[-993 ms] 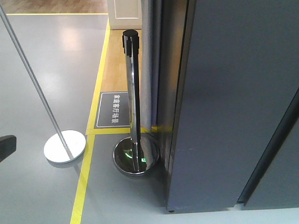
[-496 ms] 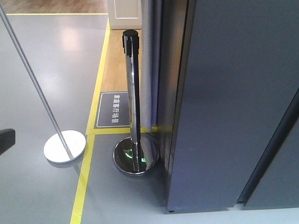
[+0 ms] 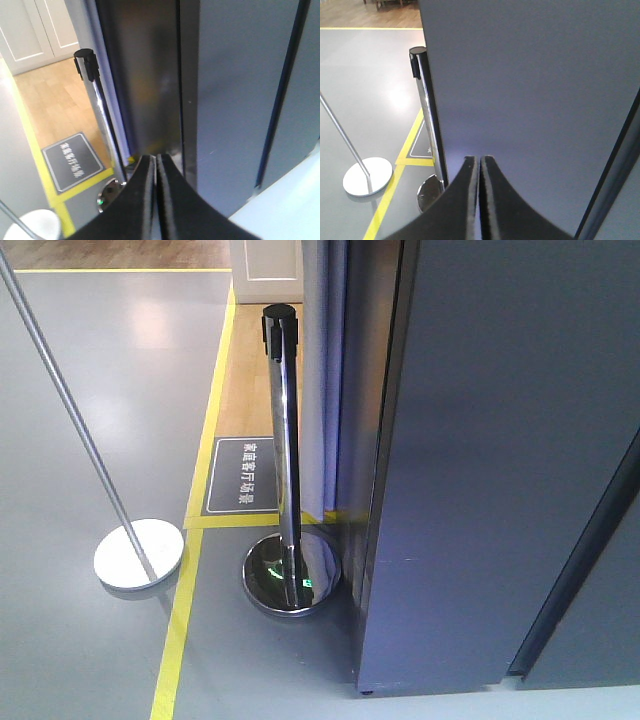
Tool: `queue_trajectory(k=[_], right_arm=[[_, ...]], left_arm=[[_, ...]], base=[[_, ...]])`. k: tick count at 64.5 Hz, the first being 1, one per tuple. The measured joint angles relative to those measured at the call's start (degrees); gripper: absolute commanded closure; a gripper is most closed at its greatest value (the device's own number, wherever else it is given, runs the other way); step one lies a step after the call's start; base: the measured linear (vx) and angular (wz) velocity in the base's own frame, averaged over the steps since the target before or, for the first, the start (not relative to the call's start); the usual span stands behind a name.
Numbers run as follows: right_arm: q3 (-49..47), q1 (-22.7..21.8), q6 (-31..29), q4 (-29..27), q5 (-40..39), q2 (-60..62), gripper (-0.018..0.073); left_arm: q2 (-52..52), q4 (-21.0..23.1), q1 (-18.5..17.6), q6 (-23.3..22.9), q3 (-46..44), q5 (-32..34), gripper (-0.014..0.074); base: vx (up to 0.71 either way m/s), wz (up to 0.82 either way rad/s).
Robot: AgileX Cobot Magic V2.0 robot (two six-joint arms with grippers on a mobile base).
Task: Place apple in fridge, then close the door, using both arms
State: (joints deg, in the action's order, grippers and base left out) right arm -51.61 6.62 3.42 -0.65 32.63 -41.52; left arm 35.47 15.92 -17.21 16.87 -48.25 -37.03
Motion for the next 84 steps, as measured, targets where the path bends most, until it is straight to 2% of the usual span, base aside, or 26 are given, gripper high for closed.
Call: queue_trajectory(k=[10,22,35,84], right_arm=[[9.51,0.00,-1.46,-0.15,-4.32,6.83,0.0568],[20.13,0.00,-2.62,-0.15,-7.63,13.41,0.0568],[24.99,0.00,-2.82,-0.22,-7.87,15.83,0.0568],[25.46,0.00,-3.01,-0.22,-7.71,15.83,0.0568]], left_arm=[[-3.73,0.28,0.00,5.02,4.06,1.33,0.0603],[-12.07,3.06,0.00,5.44,15.60,8.25,0.0603],[-18.50,3.29,0.00,5.43,25.65,10.04,0.0603],[-20.15,3.23,0.00,5.43,27.20,11.01,0.0602]], base=[[0.00,0.00],[0.00,0.00],[0.00,0.00],[0.00,0.00]])
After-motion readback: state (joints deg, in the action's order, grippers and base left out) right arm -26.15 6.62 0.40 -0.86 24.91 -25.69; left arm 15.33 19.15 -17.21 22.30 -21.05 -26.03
